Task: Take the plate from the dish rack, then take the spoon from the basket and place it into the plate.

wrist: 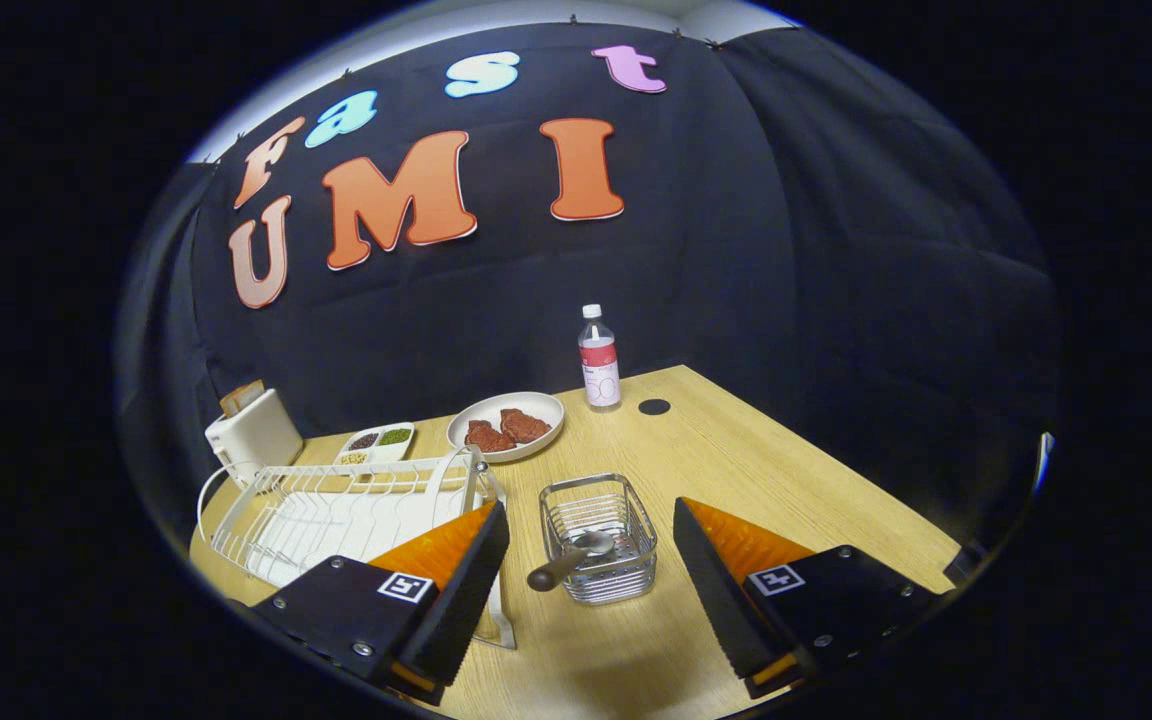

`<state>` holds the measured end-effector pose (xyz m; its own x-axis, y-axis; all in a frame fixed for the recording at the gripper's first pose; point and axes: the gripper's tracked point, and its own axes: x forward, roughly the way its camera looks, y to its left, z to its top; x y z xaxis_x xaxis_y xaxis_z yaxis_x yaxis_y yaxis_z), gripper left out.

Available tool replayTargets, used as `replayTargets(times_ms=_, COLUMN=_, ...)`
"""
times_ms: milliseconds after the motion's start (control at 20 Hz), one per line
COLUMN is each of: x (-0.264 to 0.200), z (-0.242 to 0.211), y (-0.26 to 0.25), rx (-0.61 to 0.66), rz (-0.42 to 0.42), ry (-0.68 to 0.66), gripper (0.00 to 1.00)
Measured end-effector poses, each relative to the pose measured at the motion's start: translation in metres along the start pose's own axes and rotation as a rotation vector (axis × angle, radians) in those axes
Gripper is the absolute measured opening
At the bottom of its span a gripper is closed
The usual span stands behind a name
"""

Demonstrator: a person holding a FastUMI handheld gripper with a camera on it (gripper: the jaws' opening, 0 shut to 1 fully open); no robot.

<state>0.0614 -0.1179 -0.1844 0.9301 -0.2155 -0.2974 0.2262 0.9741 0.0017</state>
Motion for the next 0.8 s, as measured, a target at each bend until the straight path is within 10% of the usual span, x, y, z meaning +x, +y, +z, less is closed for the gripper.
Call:
replayTargets(times_ms=300, x=0.014, z=-0.016, y=0.017, rx=-0.097, rz=0.037, ry=-0.001, gripper=0.83)
replayTargets(times_ms=800, x=0.024, z=-0.035, y=0.007, rx=-0.069, rz=0.012, ry=0.04, gripper=0.18)
